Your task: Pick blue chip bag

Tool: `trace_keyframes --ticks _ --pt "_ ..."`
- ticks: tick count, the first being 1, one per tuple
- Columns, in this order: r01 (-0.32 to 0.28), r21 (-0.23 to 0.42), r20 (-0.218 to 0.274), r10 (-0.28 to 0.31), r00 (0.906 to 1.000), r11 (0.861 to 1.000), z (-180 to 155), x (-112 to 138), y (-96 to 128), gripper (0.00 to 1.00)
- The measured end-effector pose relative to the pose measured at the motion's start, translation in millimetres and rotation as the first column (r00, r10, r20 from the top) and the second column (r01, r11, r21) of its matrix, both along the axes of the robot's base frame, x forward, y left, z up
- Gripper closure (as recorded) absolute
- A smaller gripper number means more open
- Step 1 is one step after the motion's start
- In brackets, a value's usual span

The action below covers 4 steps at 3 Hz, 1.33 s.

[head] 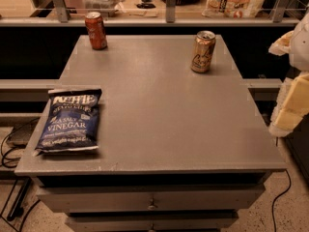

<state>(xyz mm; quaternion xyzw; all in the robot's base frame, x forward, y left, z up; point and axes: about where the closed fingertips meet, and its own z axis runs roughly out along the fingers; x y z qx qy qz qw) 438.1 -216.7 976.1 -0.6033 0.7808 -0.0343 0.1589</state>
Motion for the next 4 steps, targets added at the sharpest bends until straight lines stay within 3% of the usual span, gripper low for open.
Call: trace_keyframes --ticks 1,2,3,4 --pt "-0.009 0.009 0.001 0.009 1.0 1.0 -0.4 1.2 5.5 0.0" --pt "-0.059 0.056 0.004 0.059 0.9982 0.997 -2.4 6.7 34.1 0.0" --pt "-0.168 0.149 -0.002 0.17 0.9855 0.975 -6.3 6.4 88.3 0.0" --pt "-0.27 0.288 -0.02 0.288 0.9575 0.919 -12.0 -6.2 157.1 0.0"
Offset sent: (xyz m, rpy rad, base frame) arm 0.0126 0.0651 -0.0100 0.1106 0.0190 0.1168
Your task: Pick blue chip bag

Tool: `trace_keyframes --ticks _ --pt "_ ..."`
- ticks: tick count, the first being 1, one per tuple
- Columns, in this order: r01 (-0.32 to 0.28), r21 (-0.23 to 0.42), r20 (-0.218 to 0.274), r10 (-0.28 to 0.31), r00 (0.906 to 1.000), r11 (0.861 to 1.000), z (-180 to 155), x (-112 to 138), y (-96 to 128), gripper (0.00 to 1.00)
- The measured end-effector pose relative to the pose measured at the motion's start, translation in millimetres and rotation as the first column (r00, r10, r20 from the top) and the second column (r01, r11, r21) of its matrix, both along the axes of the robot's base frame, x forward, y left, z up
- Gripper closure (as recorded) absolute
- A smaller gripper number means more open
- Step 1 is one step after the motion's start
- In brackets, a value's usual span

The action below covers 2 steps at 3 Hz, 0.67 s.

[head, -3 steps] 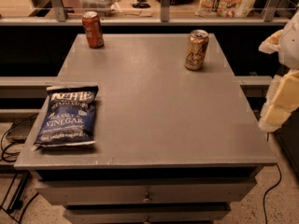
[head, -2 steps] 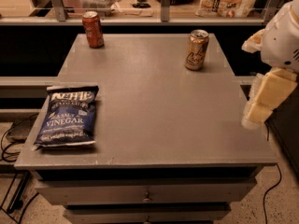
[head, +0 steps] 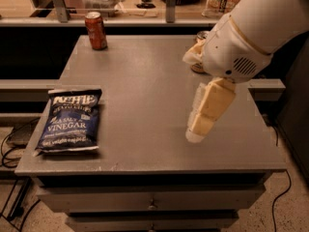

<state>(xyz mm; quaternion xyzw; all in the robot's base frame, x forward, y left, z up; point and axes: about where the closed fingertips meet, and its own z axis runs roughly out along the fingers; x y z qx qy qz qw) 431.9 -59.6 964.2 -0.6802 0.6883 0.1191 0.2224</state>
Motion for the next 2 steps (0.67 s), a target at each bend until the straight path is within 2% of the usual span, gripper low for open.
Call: trace_keyframes --ticks 1,2 --pt "-0.021 0.037 -0.012 0.021 0.9997 0.999 3.9 -5.6 13.8 0.0" --pt "-0.021 0.037 -0.012 0.021 0.9997 0.999 4.0 -5.6 13.9 0.0"
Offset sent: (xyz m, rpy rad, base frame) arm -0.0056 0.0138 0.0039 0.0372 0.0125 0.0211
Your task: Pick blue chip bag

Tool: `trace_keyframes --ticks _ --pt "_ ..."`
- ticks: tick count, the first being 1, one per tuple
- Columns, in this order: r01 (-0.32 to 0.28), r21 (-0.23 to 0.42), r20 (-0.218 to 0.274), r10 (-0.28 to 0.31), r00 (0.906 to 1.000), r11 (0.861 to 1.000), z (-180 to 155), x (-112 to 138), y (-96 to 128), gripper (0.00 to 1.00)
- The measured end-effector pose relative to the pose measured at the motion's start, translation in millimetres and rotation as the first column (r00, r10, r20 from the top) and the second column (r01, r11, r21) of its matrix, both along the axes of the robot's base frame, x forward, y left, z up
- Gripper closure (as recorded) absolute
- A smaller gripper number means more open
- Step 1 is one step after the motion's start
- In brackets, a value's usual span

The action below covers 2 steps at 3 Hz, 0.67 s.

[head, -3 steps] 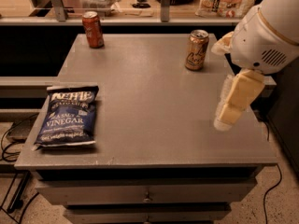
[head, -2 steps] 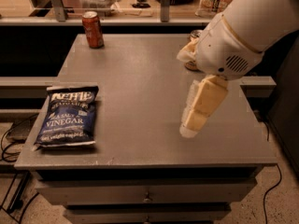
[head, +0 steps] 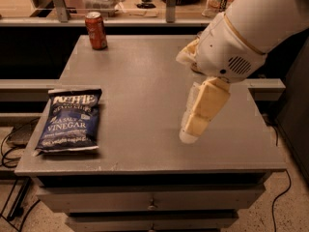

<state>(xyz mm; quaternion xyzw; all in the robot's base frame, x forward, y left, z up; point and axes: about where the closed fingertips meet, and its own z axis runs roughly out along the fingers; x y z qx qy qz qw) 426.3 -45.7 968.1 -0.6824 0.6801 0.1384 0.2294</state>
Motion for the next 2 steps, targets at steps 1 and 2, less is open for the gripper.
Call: trace_keyframes --ticks 1,2 --pt "-0.006 0.008 -0.009 0.006 0.9999 1.0 -2.3 0.8 4.0 0.0" --pt "-0.07 0.087 0.002 0.07 0.9975 0.994 -6.2 8.3 38.8 0.0"
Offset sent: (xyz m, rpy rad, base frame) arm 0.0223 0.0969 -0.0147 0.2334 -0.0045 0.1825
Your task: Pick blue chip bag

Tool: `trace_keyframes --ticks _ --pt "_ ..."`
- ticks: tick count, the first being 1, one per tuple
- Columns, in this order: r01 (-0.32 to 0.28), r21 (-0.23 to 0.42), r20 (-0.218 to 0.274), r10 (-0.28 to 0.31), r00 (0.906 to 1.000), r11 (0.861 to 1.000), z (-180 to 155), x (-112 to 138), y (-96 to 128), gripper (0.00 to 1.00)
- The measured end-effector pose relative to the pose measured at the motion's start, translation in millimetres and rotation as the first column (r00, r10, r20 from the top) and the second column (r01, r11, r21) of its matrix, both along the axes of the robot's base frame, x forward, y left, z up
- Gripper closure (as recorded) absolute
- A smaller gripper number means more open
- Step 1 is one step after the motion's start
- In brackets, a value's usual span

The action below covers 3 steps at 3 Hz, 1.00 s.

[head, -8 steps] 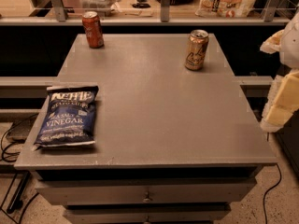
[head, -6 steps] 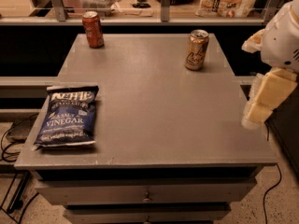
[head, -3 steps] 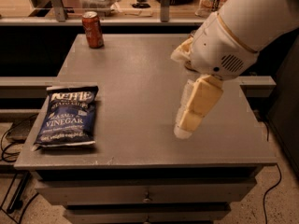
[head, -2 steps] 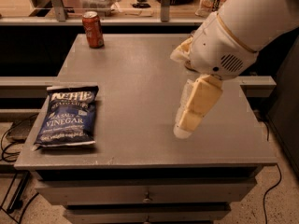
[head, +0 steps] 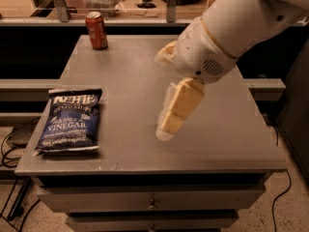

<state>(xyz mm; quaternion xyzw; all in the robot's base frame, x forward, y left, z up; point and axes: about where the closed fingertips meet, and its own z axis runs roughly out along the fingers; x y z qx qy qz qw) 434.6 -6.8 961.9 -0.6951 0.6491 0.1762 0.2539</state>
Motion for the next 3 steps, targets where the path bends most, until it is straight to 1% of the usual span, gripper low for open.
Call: trace_keyframes --ticks 1,2,3 --pt "-0.092 0.08 0.014 0.091 0.9957 0.992 -2.0 9.4 53.9 0.0" --pt "-0.178 0.146 0.034 0.174 0.9841 0.973 -1.3 12.8 110.5 0.0" --pt "-0.266 0.159 0.011 0.268 0.9635 0.951 -12.6 3.2 168.9 0.0"
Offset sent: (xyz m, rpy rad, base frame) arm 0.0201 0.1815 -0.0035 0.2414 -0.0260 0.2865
